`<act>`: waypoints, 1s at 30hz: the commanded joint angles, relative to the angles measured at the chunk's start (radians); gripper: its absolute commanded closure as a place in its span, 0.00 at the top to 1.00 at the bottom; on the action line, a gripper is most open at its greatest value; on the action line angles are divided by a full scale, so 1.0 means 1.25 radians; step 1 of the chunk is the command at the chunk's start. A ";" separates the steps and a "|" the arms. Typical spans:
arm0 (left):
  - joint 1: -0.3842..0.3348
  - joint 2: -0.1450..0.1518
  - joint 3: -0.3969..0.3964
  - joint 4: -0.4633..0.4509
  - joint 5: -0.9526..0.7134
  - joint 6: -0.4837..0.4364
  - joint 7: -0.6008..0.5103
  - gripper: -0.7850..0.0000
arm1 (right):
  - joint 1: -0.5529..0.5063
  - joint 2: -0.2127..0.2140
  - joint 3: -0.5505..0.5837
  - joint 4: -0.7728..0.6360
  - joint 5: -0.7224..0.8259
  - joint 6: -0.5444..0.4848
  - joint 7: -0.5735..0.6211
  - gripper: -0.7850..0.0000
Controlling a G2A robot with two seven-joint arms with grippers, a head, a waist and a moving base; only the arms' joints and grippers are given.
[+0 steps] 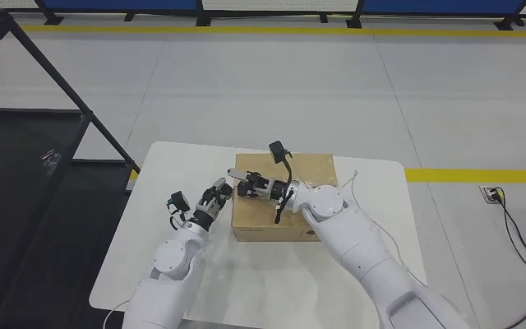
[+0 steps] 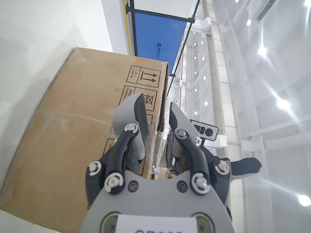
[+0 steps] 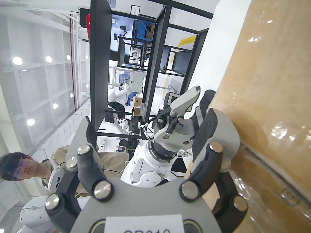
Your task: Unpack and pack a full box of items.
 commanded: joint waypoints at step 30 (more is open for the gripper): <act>-0.022 0.008 -0.048 0.033 -0.021 -0.010 -0.029 0.35 | -0.371 0.201 0.365 -0.535 -0.244 0.194 -0.139 1.00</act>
